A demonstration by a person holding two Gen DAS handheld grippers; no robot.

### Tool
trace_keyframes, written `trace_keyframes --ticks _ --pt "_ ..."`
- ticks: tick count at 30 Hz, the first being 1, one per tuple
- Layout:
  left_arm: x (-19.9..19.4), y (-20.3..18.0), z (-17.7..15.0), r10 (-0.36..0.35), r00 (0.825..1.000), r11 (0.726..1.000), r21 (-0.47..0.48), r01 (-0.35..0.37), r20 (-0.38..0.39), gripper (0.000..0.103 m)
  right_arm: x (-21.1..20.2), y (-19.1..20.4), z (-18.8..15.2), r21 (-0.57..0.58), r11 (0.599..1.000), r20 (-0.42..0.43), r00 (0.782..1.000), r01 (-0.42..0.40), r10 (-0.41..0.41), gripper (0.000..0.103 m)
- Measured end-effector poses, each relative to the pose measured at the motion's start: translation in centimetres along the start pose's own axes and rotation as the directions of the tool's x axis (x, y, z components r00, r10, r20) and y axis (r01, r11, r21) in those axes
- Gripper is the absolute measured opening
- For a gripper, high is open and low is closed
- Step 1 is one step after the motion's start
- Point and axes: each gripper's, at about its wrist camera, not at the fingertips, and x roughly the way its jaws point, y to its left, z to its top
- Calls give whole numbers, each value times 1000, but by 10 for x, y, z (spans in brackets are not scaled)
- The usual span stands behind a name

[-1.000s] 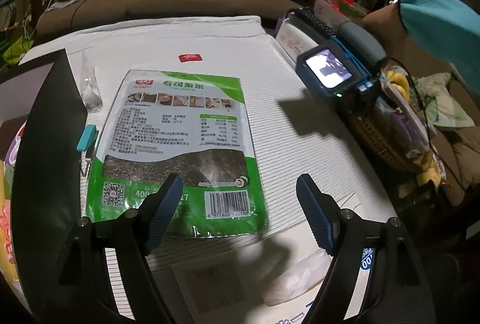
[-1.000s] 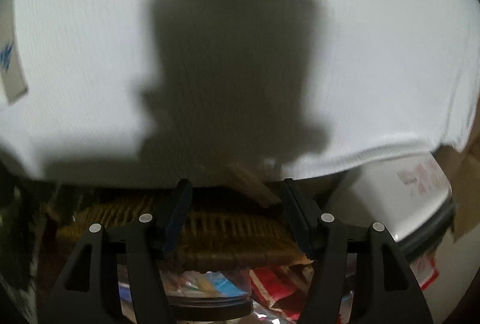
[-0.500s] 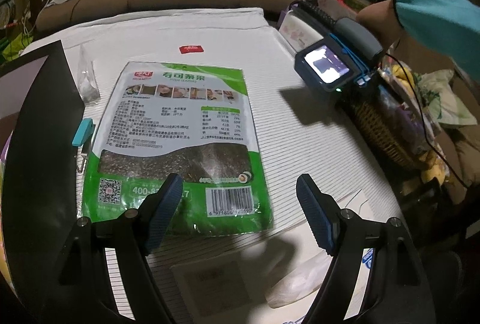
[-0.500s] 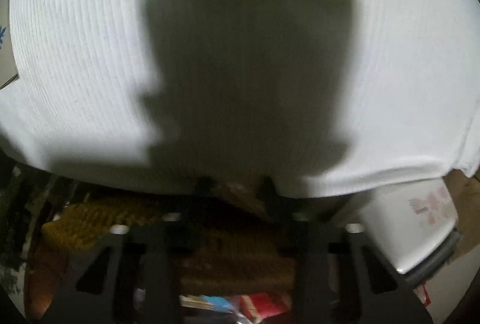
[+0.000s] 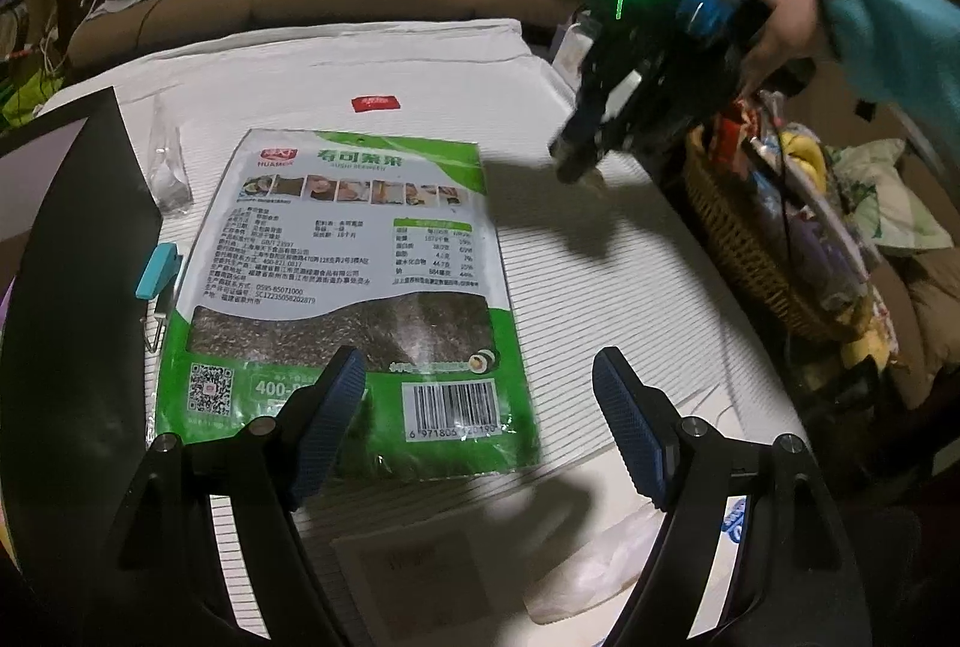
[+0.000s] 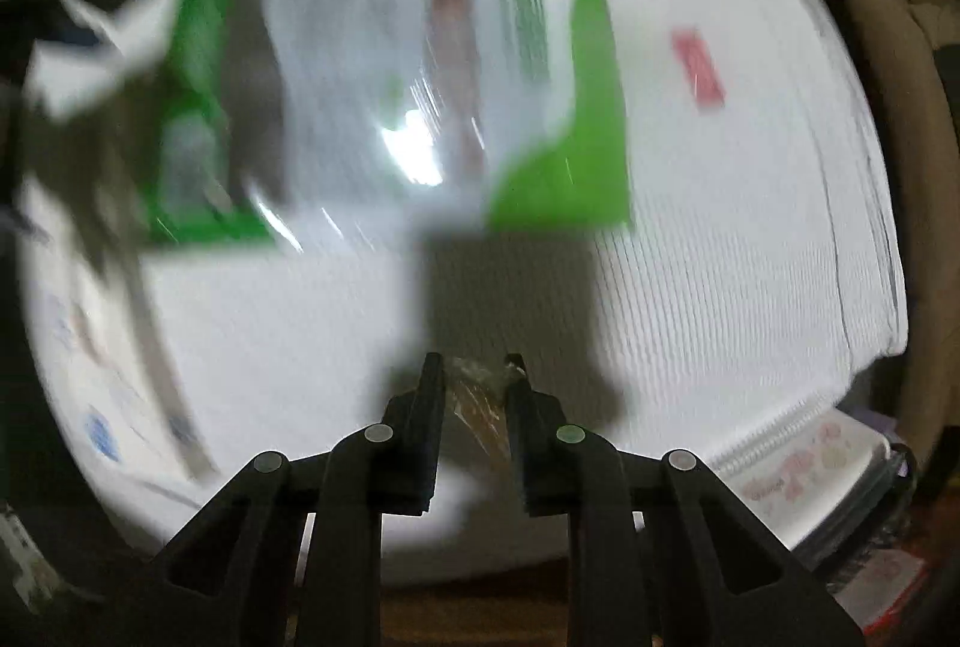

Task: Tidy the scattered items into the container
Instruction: 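Grasp the small clear plastic bag near the basket with the right tool, then bring the clear bag to the left tool and grasp it with the left tool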

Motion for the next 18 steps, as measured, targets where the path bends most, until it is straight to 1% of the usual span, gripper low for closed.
trace_keyframes --ticks 2,3,4,5,6,7,8,9,10,11,12,14,15,17,18 --pt "5 1 2 11 1000 1000 -3 -11 4 78 -22 11 4 42 997 111 992 -60 55 19" --pt "8 2 3 29 999 1000 -4 -29 15 78 -29 14 5 53 995 149 986 -83 74 19" --pt "11 3 5 51 998 999 -2 -51 32 78 -39 21 4 75 989 206 973 -125 107 19" --pt "12 4 6 76 996 997 -5 -76 52 78 -32 -13 20 86 983 256 957 -164 137 19" --pt "12 7 7 87 993 996 -17 -86 75 78 -31 -29 30 92 978 293 944 -189 155 19" --pt "11 10 8 63 993 998 -38 -60 98 78 -37 -24 32 106 970 341 925 -217 169 19" --pt "8 13 9 24 992 998 -59 -17 120 78 -34 -15 30 122 963 378 908 -239 178 19" --pt "4 15 9 -17 989 997 -73 28 148 78 -36 0 32 136 958 406 896 -254 180 19" --pt "-2 15 9 -46 983 995 -76 61 177 78 -41 7 34 152 949 438 880 -276 185 19" --pt "-7 14 10 -55 978 996 -64 69 200 80 -47 12 35 169 940 465 865 -297 189 19" --pt "-15 11 9 -53 972 997 -35 62 230 82 -52 14 36 183 933 482 856 -309 188 19" --pt "-28 4 8 -27 960 1000 21 22 277 87 -73 22 27 222 908 509 836 -356 203 19" --pt "-32 2 8 -24 956 999 41 13 292 88 -82 27 26 232 896 521 826 -378 214 19" --pt "-40 1 9 -66 951 996 79 44 301 87 -90 36 31 246 881 533 815 -405 226 19" --pt "-41 2 10 -84 952 994 85 62 295 87 -94 42 34 248 871 536 809 -423 240 19"
